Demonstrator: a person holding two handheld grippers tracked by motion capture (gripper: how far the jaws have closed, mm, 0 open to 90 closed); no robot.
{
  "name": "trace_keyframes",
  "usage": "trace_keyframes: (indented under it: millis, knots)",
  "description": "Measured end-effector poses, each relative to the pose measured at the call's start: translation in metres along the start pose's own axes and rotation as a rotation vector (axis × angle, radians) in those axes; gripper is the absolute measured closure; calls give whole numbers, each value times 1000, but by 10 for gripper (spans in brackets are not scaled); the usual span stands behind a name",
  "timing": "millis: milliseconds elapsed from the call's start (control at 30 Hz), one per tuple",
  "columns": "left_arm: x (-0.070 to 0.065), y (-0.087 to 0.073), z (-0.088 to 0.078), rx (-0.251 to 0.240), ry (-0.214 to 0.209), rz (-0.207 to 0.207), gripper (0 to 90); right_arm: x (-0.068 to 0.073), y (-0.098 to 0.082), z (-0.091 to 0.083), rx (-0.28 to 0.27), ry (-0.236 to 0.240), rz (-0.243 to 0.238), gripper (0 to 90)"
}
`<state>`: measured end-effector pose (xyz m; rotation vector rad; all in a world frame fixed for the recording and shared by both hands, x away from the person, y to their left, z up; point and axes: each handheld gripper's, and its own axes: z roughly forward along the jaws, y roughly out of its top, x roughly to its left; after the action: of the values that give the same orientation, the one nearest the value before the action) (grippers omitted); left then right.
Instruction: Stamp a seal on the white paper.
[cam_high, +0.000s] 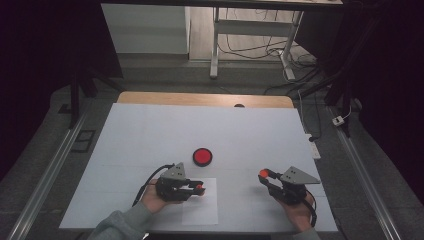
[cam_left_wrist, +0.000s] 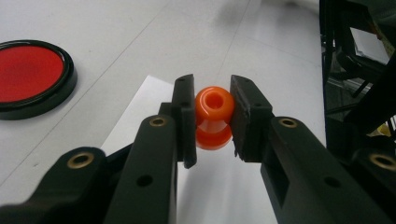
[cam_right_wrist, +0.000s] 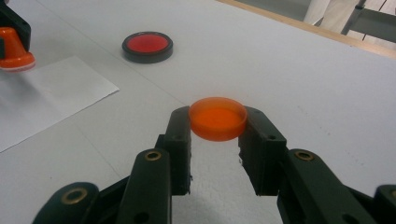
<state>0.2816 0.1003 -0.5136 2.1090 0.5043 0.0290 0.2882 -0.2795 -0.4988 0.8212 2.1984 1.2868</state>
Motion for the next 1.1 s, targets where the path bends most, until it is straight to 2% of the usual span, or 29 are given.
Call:
trace_keyframes:
  millis: [433, 1100]
  knots:
    - [-2, -1, 10, 22, 4, 1, 721, 1, 0, -1, 3, -2, -2, 646]
    - [1, -4, 20, 83, 40, 7, 720, 1, 0, -1, 2, -2, -5, 646]
